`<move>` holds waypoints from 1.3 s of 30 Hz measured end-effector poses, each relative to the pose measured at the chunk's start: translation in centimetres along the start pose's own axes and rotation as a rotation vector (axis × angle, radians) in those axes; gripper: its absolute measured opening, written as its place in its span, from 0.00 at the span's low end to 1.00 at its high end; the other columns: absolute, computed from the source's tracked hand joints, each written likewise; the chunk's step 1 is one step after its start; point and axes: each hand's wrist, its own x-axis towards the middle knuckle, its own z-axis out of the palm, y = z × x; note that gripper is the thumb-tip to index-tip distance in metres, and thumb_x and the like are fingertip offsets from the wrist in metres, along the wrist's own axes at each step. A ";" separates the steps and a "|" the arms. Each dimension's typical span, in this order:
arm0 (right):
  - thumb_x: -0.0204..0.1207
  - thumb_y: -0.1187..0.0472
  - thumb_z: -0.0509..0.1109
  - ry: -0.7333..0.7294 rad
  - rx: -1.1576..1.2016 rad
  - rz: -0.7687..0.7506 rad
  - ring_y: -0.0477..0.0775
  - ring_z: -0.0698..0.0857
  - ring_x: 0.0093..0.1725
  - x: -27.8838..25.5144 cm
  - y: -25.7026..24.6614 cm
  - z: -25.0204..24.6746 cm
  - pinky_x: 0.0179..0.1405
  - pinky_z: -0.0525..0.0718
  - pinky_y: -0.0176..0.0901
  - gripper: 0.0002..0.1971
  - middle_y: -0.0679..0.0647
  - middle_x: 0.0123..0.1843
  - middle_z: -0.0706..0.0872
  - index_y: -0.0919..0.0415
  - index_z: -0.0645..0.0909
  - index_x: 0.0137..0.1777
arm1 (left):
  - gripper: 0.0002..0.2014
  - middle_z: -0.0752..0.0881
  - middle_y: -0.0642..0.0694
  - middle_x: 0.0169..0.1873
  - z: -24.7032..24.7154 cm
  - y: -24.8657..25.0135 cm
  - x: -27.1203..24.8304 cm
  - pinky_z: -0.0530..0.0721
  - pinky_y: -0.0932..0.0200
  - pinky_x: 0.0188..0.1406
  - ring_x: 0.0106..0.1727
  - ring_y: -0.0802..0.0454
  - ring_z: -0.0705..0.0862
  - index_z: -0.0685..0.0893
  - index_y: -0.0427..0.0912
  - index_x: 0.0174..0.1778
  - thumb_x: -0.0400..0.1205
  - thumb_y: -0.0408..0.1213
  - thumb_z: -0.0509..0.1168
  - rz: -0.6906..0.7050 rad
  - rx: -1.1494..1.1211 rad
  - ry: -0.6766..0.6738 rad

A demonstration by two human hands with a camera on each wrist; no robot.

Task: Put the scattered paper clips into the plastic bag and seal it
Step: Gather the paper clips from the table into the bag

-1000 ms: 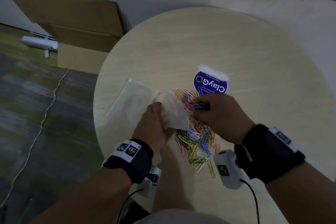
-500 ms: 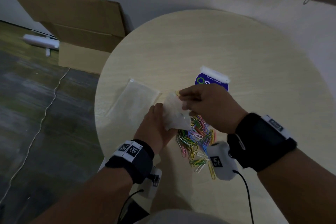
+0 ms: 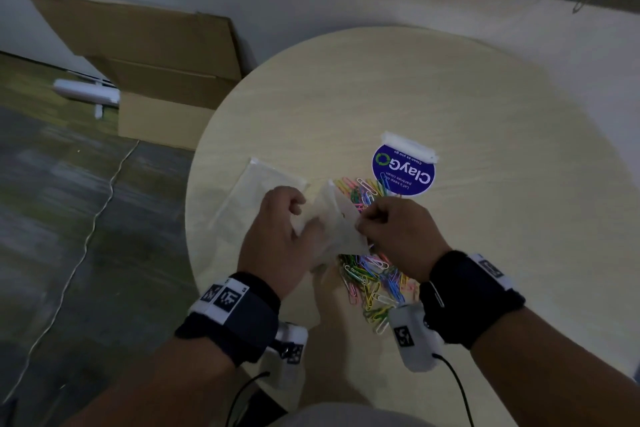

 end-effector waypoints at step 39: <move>0.65 0.42 0.72 -0.215 -0.401 0.228 0.55 0.80 0.47 -12.5 14.0 2.2 0.42 0.71 0.44 0.15 0.47 0.42 0.80 0.50 0.72 0.38 | 0.34 0.83 0.46 0.66 1.0 -7.3 0.3 0.81 0.56 0.53 0.59 0.47 0.85 0.75 0.45 0.72 0.72 0.39 0.81 -0.145 0.185 -0.317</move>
